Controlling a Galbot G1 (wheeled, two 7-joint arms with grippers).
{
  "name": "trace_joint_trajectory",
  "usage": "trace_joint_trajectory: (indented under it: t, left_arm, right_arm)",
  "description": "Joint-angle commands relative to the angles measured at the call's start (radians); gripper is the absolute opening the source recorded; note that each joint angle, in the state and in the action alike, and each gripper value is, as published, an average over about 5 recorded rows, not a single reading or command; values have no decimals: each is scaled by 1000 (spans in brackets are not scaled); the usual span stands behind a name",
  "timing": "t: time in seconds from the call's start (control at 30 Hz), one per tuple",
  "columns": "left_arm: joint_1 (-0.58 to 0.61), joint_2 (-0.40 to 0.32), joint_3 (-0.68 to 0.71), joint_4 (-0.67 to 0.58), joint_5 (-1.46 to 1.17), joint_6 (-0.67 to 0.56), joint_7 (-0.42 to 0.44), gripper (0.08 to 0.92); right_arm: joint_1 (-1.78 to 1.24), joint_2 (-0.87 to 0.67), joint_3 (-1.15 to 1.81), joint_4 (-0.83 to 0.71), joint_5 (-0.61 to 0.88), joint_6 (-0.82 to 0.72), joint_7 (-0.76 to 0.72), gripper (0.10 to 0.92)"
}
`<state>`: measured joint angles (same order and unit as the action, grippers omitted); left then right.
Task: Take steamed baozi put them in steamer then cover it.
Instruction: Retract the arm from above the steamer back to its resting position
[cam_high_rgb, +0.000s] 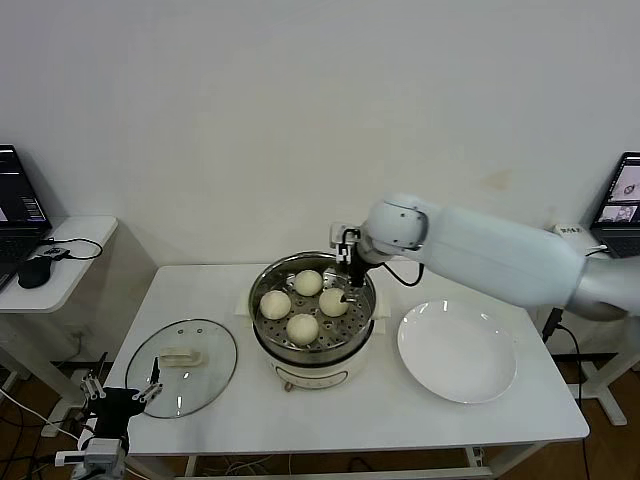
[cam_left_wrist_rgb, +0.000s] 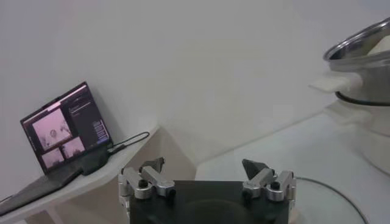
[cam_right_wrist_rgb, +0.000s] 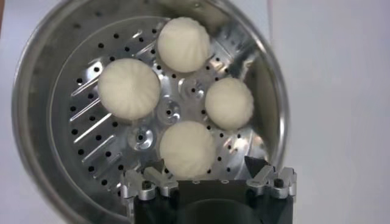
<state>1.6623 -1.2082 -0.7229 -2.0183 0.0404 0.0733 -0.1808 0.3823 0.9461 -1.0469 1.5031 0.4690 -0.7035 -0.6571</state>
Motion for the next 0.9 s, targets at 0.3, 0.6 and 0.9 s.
trace_joint_trajectory:
  t: [0.3,0.6,0.9]
  left_arm:
    - [-4,-23,-1,9,-10,-59,-26,823]
    - [-11,-50,9,35,69,-124,-49,823]
    - [-37,-35,19,129,355,-175,-44,823]
  right_arm:
    - [-1178,-263,1035,334,-95,515,628,823]
    - [-1615,60,1496,330,-332,817,565,823]
    - [-1854,312,1715,374,-347,900,519,823]
